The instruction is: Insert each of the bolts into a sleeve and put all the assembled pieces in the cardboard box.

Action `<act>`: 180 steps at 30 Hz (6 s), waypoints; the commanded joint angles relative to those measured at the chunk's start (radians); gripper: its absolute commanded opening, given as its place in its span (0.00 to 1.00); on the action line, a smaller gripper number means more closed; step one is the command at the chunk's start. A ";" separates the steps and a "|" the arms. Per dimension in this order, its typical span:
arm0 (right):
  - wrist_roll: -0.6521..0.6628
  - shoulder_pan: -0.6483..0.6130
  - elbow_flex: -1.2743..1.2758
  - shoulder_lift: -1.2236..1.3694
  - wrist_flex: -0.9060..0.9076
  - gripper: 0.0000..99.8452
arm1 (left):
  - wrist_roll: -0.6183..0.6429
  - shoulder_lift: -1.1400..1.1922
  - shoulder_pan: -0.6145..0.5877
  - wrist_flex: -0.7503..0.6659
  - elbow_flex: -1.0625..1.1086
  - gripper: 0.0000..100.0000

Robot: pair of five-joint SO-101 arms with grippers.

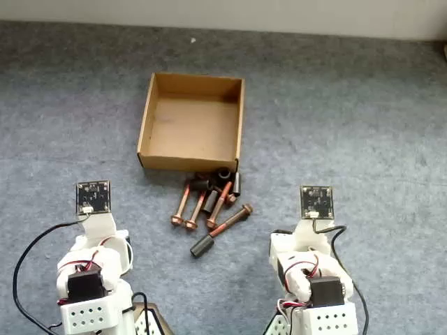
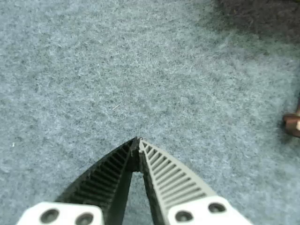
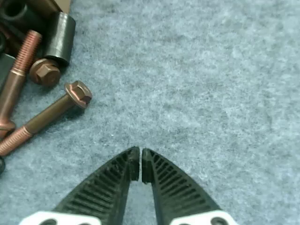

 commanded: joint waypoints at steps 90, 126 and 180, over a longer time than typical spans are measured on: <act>-0.311 -0.358 -0.885 0.926 0.067 0.16 | -0.006 -0.008 0.002 -0.163 0.002 0.01; -0.115 -0.289 -1.560 2.075 -0.102 0.16 | -0.006 -0.008 -0.088 -0.166 0.005 0.01; -0.285 0.374 -0.650 1.153 -0.446 0.01 | -0.293 1.001 0.762 -0.086 -0.895 0.19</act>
